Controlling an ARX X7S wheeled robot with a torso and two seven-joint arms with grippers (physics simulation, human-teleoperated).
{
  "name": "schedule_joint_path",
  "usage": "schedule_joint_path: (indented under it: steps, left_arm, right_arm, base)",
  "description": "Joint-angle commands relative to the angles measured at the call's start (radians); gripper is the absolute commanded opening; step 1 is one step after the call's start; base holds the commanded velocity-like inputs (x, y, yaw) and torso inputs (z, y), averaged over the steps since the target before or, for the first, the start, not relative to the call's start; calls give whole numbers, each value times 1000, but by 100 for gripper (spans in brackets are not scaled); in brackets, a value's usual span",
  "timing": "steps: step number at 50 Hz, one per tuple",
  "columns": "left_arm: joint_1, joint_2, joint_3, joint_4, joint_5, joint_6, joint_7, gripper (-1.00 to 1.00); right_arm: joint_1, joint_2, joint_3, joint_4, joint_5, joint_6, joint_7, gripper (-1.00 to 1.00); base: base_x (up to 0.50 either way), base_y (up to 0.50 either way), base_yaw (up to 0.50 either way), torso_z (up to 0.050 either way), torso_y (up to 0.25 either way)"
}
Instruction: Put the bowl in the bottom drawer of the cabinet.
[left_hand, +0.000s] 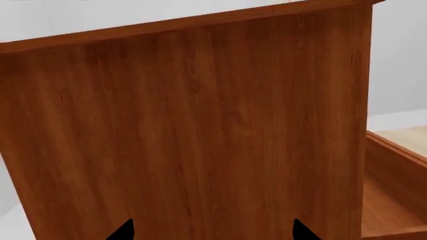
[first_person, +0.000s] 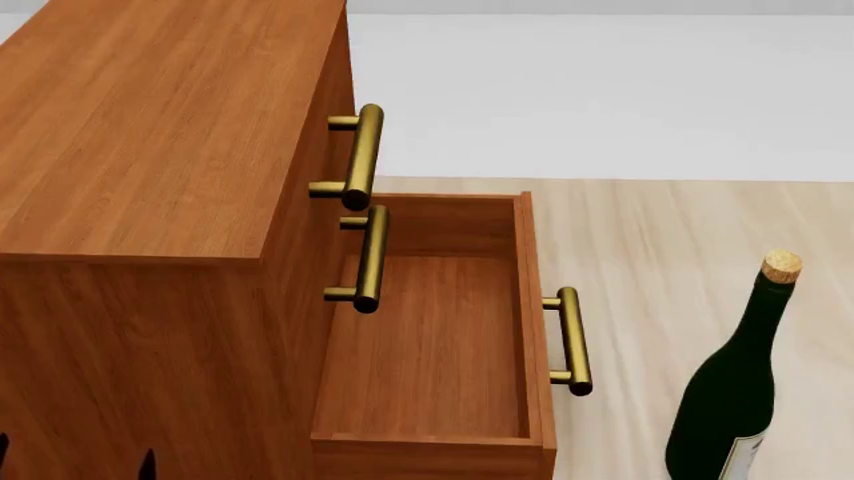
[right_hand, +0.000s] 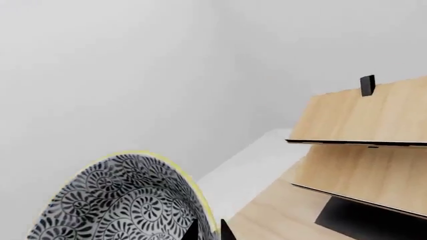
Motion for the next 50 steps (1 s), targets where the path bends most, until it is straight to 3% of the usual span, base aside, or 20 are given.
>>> schedule_joint_path:
  steps: [1,35,50]
  left_arm:
    - [-14,3,-17,16,-55,-18,19,100]
    - [-23,-4,-3,4,-60,-13,10,100]
    - [-23,-7,0,1,-62,-12,4,100]
  right_arm:
    - [108,-21,-39,-4,41,33,-3,-100]
    - [217,-129,-86,36,144,14,-1,-100]
    - [158,-187,-216,213,181,-84,23,-100]
  base:
    - [0,0,0,0,0]
    - [0,0,0,0,0]
    - [0,0,0,0,0]
